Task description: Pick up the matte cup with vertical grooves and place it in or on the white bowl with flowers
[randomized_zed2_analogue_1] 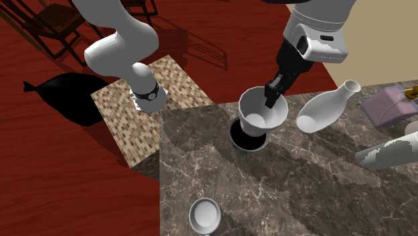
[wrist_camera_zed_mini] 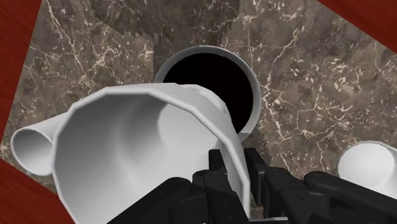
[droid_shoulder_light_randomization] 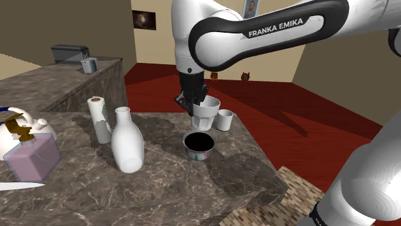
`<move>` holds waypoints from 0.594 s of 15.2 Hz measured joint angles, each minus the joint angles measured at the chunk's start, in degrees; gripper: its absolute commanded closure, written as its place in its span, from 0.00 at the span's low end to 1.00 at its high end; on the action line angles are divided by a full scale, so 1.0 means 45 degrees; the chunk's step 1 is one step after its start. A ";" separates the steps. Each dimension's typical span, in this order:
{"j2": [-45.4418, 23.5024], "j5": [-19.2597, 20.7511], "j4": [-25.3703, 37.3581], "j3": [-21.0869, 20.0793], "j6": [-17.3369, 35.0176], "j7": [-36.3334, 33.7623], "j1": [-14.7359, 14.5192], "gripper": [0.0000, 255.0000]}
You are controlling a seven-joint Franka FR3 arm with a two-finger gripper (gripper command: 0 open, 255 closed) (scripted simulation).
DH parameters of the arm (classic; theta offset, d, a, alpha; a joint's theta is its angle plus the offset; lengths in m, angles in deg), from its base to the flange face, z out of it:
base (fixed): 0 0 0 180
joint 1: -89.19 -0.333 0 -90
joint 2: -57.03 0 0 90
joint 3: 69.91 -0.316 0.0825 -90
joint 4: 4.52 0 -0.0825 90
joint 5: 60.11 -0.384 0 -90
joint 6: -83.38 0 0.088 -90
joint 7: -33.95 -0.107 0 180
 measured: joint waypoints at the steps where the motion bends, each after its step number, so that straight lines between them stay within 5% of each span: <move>1: -0.0035 0.0026 -0.0104 -0.0001 0.0132 -0.0030 0.0005 1.00; 9: -0.0306 0.0262 -0.1223 -0.0045 0.1443 -0.0420 0.0010 1.00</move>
